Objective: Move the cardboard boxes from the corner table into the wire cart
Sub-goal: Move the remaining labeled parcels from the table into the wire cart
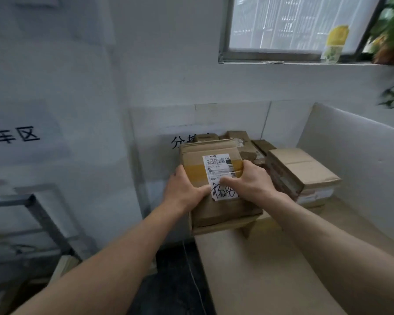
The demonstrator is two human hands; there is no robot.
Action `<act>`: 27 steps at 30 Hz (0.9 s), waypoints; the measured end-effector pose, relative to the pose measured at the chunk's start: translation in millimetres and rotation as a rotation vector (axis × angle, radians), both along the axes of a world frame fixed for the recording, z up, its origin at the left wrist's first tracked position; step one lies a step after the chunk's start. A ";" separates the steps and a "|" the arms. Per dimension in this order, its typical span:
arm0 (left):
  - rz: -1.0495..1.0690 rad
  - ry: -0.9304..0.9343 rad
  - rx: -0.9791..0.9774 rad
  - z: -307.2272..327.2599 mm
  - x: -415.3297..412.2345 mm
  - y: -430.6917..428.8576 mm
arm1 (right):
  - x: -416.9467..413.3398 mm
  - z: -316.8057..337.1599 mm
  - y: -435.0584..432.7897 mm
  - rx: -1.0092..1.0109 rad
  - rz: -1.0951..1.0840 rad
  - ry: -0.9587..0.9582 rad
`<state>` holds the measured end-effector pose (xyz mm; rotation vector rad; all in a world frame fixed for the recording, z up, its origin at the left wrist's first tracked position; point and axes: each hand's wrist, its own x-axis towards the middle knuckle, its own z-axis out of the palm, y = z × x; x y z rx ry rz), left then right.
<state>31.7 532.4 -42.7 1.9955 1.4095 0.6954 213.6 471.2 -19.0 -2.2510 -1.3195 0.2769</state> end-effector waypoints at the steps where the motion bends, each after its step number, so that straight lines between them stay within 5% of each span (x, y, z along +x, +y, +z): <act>1: 0.023 -0.004 0.005 -0.8 -13.6 -2.8 | -12.6 -1.2 1.7 -0.002 0.021 0.007; 27: 0.641 -0.065 -0.087 -58.8 -474.4 -130.5 | -462.3 -51.8 -10.9 -0.144 0.691 0.052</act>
